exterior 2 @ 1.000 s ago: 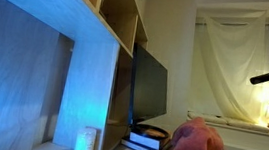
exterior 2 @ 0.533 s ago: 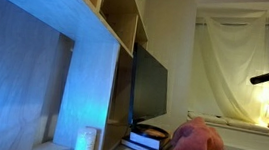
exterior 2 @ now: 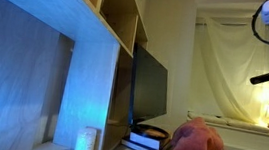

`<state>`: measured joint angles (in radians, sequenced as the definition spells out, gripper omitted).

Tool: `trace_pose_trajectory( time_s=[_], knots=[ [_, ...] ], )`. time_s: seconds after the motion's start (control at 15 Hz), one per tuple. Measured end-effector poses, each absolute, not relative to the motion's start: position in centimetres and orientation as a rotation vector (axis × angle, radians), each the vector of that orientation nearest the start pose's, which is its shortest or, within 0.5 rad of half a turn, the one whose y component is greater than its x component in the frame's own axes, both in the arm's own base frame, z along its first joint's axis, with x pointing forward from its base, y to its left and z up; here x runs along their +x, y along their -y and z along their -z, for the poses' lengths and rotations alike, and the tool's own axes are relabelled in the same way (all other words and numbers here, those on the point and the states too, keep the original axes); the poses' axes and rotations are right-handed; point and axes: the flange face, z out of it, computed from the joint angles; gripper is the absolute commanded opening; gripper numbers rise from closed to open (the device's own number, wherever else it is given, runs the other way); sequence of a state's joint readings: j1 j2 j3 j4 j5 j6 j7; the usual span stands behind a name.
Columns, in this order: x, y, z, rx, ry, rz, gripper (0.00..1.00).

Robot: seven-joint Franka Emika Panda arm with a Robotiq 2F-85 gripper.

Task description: Pick up the blue nail polish and place it upright

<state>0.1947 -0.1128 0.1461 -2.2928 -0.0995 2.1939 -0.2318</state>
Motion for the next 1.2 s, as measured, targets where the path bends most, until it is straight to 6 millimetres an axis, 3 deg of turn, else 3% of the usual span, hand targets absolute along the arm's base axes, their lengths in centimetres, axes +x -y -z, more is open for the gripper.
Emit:
trace_pose_trajectory(
  time_s=[0.4, 1.0, 1.2],
  knots=[
    [50.5, -17.8, -37.3, -3.026, 1.057, 0.018, 1.00],
    [50.8, -17.8, -36.7, -3.030, 1.055, 0.004, 1.00],
    [50.9, -17.7, -35.4, -3.035, 1.064, -0.033, 1.00]
  ],
)
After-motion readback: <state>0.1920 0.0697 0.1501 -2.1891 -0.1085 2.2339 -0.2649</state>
